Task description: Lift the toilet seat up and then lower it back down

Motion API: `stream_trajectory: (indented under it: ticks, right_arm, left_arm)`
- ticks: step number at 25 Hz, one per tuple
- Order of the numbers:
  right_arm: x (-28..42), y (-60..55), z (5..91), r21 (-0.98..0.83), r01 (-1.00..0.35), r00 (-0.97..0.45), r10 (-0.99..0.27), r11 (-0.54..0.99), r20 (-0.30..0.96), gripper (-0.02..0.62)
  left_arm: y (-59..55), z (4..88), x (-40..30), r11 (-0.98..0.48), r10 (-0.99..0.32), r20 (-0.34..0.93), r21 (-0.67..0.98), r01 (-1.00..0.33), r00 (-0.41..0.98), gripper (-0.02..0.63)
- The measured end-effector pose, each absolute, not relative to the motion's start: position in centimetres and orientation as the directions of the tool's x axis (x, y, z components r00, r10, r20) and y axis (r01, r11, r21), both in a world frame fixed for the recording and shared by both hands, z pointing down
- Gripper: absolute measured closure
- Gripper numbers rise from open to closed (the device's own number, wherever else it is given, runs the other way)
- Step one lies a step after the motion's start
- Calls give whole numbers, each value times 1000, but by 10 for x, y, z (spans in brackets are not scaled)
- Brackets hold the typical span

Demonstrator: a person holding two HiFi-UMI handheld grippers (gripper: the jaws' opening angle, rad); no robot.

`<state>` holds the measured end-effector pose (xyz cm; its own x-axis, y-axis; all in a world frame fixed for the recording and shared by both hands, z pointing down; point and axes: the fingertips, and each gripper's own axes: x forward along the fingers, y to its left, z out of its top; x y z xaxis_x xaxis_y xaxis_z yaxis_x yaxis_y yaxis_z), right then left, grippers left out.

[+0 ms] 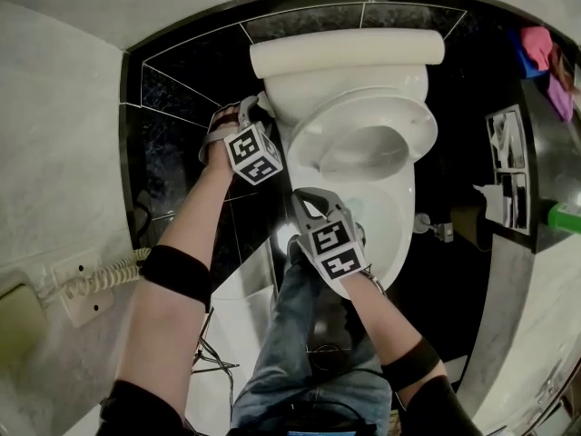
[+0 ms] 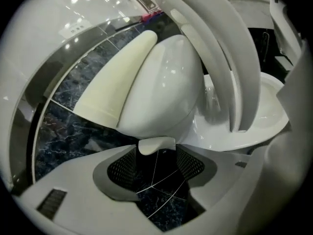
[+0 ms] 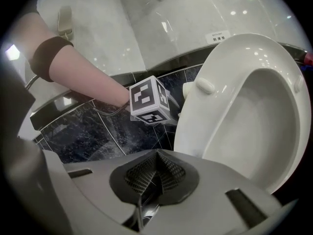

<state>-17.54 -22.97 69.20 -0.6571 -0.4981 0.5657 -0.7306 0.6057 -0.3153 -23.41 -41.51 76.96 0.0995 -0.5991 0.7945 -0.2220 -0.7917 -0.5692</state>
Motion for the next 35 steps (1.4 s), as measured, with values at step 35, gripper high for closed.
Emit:
stream_trajectory:
  ticks: [35]
  right_arm:
    - [-194,-237,730,-367,-734,-664,-490,572,565,588]
  left_arm:
    - [-429,823,-233,-868,-488,866,-468,-165,106,400]
